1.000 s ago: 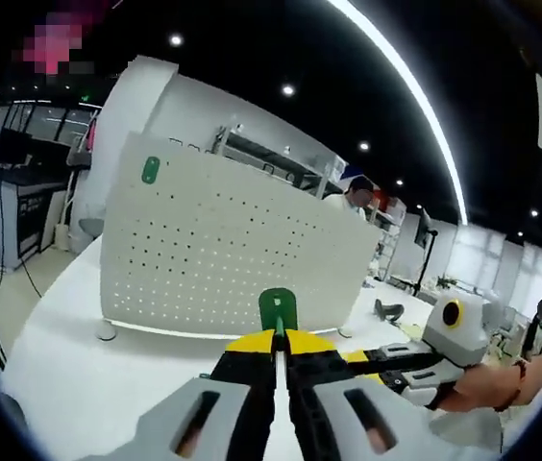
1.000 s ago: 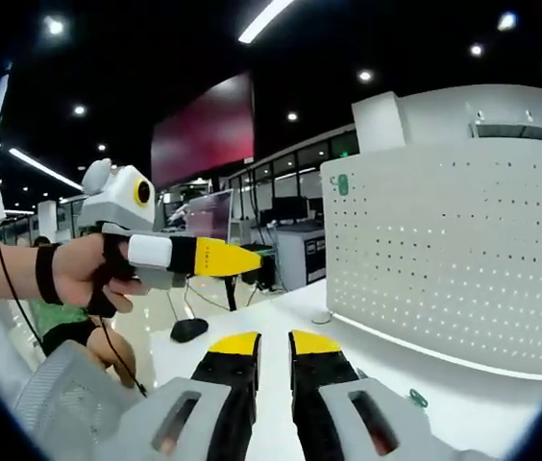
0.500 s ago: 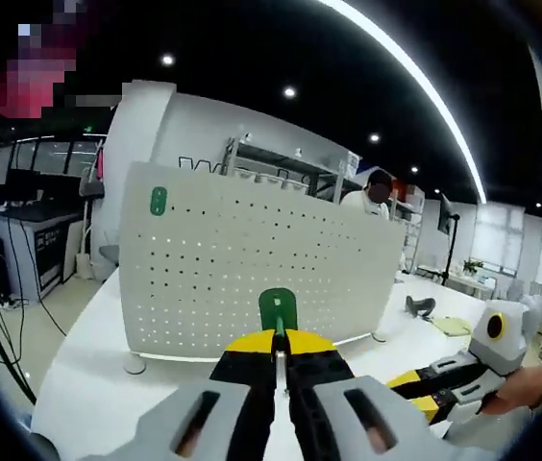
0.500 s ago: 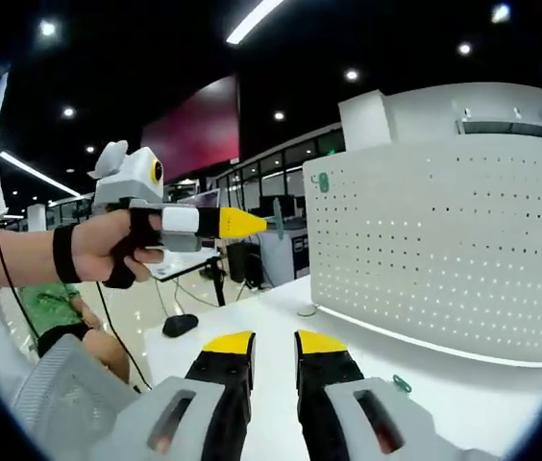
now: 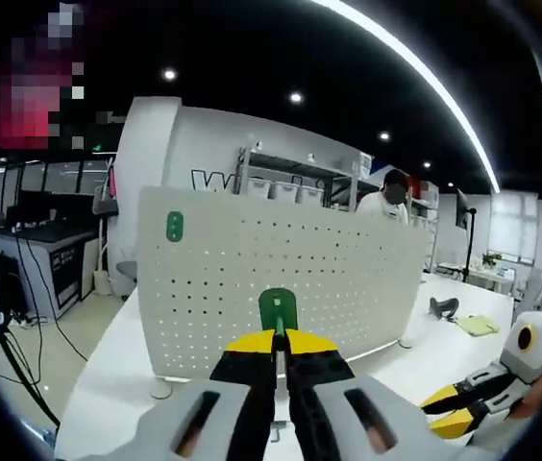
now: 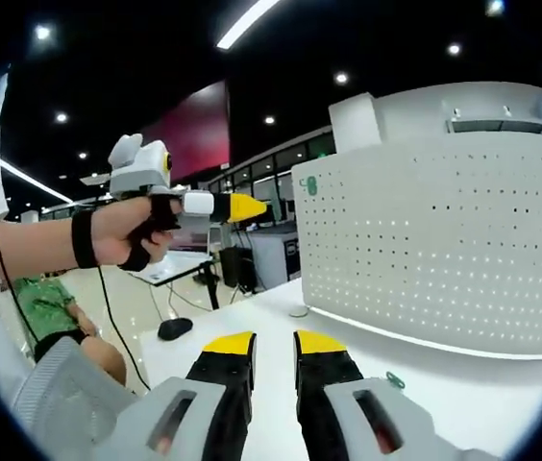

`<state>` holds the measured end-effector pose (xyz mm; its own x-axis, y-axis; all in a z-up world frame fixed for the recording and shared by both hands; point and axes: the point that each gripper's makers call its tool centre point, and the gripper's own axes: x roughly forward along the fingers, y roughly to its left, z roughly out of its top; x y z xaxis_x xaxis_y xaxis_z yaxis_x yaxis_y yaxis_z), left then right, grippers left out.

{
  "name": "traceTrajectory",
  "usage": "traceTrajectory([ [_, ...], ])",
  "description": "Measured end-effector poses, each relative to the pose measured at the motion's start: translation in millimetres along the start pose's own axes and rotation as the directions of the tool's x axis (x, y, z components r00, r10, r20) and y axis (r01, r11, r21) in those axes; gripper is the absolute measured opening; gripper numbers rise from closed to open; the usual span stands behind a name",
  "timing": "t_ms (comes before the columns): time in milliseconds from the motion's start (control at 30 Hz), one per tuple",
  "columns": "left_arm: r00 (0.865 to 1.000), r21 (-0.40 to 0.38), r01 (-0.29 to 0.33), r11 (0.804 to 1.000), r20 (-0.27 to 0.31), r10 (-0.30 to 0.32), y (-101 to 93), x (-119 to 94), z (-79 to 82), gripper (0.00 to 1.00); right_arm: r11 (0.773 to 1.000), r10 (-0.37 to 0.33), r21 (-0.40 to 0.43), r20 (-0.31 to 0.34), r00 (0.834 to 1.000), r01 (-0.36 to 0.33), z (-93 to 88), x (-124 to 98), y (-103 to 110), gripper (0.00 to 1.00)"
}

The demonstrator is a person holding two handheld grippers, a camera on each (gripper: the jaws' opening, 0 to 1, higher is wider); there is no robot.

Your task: Insert the hook assembly into the mounting plate slot until the hook locks in place.

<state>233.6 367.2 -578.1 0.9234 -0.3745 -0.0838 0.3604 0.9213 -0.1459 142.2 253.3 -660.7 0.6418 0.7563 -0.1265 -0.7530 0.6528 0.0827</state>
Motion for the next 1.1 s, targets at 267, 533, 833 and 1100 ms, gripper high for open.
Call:
traceTrajectory([
  [267,0.999,0.002,-0.037,0.999,-0.004,0.037,8.6,4,1.6,0.02,1.0,-0.011,0.015,-0.004,1.0,0.011,-1.7,-3,-2,0.15],
  [533,0.997,0.027,-0.075,0.997,-0.002,0.075,17.9,13,4.0,0.02,1.0,-0.021,0.014,-0.03,0.999,0.021,-9.9,-7,-5,0.15],
  [833,0.994,0.042,-0.108,0.993,0.006,0.108,29.6,29,13.5,0.02,1.0,-0.02,0.008,-0.032,0.999,0.021,-13.4,-8,-6,0.16],
  [1100,0.992,0.064,-0.123,0.99,-0.002,0.123,36.6,43,12.8,0.02,0.999,-0.051,0.013,-0.033,0.998,0.052,-17.2,-11,-12,0.26],
])
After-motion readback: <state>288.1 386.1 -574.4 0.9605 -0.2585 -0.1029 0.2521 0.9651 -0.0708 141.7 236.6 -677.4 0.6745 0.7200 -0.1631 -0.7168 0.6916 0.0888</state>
